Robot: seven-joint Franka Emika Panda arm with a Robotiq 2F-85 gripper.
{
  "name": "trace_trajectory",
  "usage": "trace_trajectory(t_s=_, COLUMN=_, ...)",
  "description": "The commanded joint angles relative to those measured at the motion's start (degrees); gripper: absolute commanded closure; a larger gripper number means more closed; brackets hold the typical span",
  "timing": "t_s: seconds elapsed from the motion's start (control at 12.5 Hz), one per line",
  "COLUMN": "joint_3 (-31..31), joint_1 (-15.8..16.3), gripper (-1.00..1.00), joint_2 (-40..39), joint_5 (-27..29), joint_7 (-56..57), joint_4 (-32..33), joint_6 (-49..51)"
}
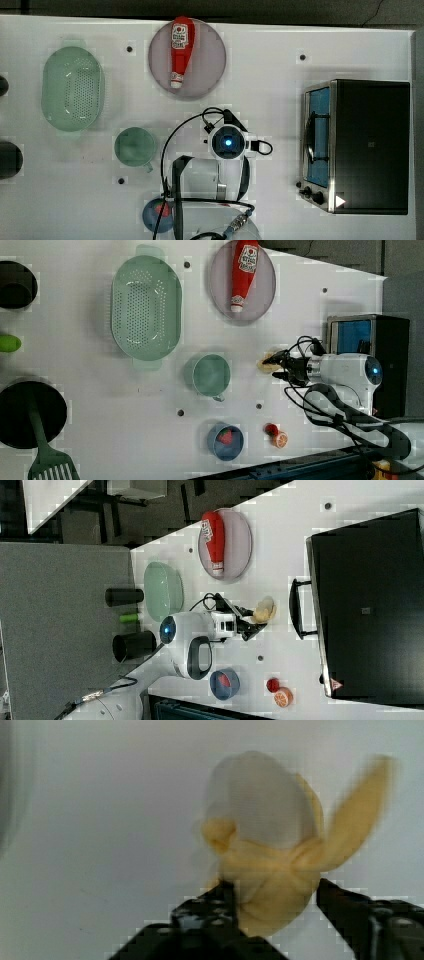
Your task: Pick Banana and place it in mug.
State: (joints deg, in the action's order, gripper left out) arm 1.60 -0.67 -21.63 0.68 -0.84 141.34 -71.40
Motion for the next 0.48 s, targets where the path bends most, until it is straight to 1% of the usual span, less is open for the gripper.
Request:
trace_trajectory(t_s=0.08, joint_3=-0.3, joint_1=-0.1, gripper=0.45, joint_2=0.7, joint_5=0.1, joint_7=-1.9, joint_4=-0.5, joint_6=0.3)
trace_trajectory(t_s=0.24, joint_3=-0.1, joint_1=-0.5, gripper=0.46, joint_2=2.6, joint_5=0.1, joint_7=-1.9, joint_4=-0.5, joint_6=0.9)
trace_trajectory(t_s=0.32, joint_3=0.1, joint_1=-0.8, gripper=0.46, joint_2=4.8, joint_5=0.1, joint_7=-1.9, joint_4=-0.5, joint_6=2.2)
trace_trajectory(t_s=0.48, joint_3=0.8, joint_1=-0.9, gripper=0.46, joint_2=10.9, joint_5=0.1, joint_7=-1.9, joint_4=-1.1, joint_6=8.3)
